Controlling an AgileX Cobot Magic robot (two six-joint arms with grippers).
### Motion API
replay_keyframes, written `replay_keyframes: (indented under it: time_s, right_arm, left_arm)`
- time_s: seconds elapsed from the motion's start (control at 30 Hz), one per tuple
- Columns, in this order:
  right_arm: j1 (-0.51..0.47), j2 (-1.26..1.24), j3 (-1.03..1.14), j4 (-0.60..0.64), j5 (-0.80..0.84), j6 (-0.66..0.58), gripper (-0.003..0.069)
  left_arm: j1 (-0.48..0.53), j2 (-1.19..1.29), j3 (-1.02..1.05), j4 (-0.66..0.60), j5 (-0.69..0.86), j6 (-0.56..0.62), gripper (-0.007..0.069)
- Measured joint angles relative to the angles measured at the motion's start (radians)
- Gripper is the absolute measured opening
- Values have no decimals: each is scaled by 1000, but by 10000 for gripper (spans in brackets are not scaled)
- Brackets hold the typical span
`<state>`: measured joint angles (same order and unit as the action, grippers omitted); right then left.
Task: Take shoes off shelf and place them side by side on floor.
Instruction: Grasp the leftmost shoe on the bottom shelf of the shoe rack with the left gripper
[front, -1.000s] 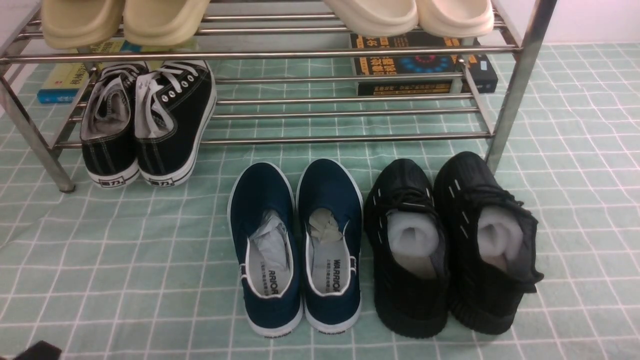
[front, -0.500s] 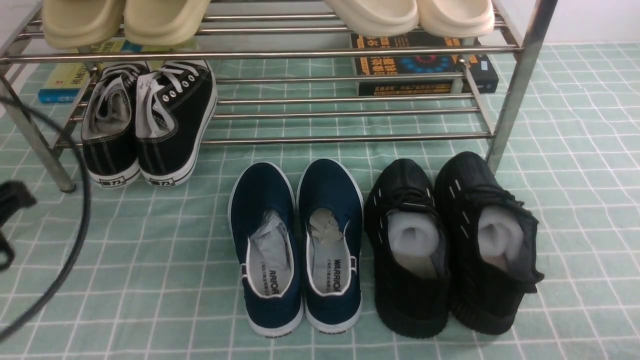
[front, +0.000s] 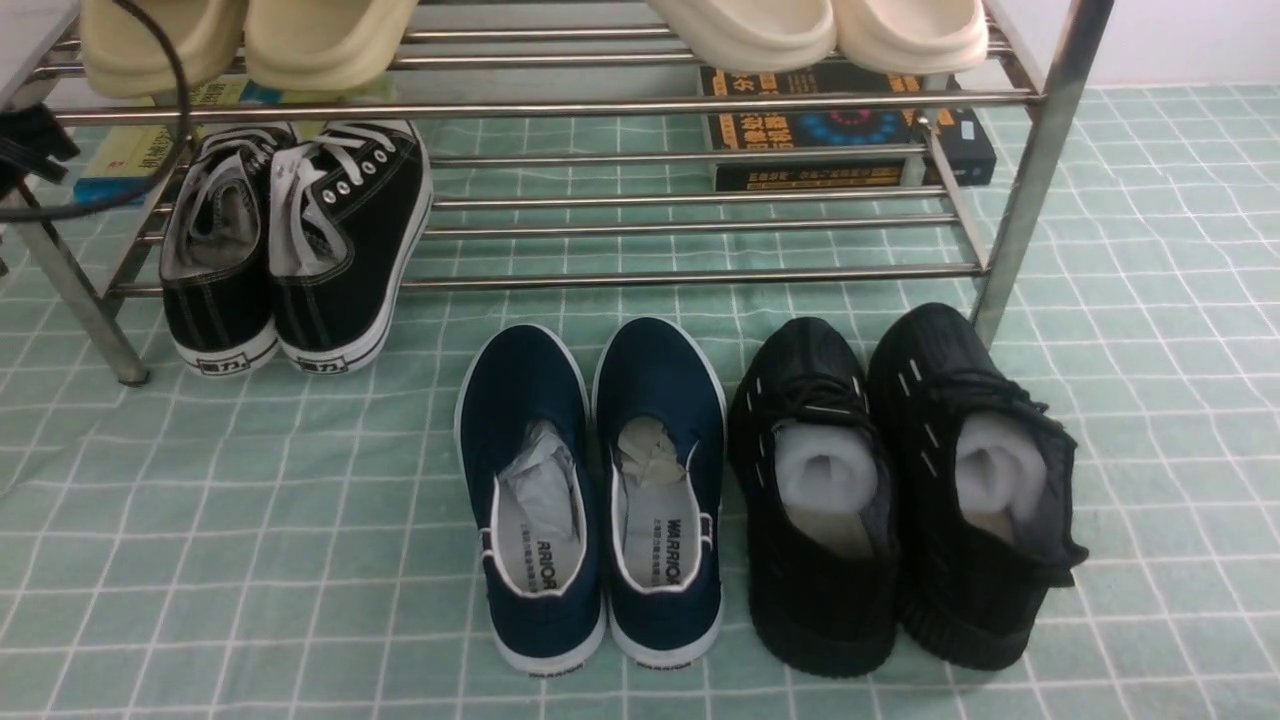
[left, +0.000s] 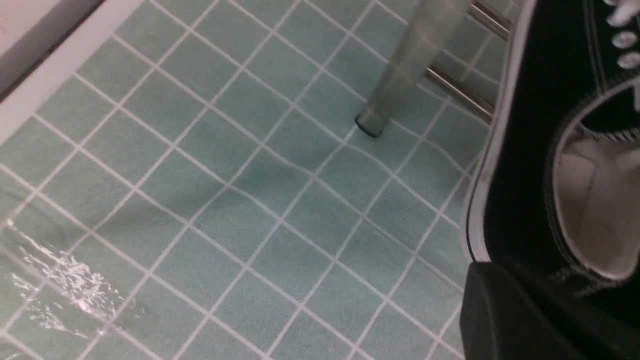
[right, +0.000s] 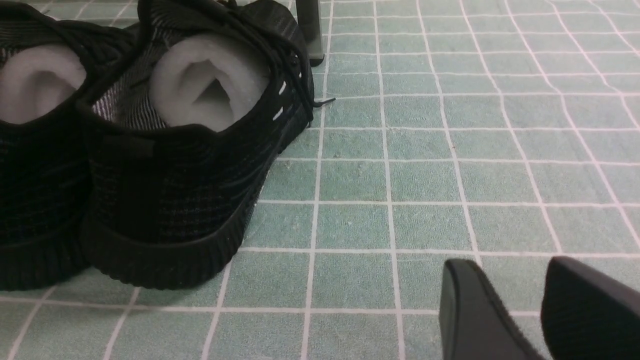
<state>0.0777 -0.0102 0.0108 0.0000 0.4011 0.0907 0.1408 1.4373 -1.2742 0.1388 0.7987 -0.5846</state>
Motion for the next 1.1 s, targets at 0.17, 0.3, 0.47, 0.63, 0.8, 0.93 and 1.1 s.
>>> replay_keyframes:
  time_s: [0.17, 0.3, 0.47, 0.63, 0.8, 0.93, 1.1]
  right_arm:
    - [0, 0, 0, 0, 0, 0, 238]
    - [0, 0, 0, 0, 0, 0, 238]
    - [0, 0, 0, 0, 0, 0, 238]
    - [0, 0, 0, 0, 0, 0, 238]
    - [0, 0, 0, 0, 0, 0, 238]
    - [0, 0, 0, 0, 0, 0, 238]
    - [0, 0, 0, 0, 0, 0, 238]
  left_arm:
    - [34, 91, -17, -272, -11, 281, 18]
    - [33, 147, -18, -394, -81, 397, 47]
    - [33, 190, -19, -391, -177, 414, 174]
    - [33, 231, -19, -391, -264, 404, 328]
    - [33, 282, -19, -405, -313, 394, 392]
    - [33, 314, -19, -413, -327, 395, 386]
    - [33, 350, -19, -435, -348, 393, 337]
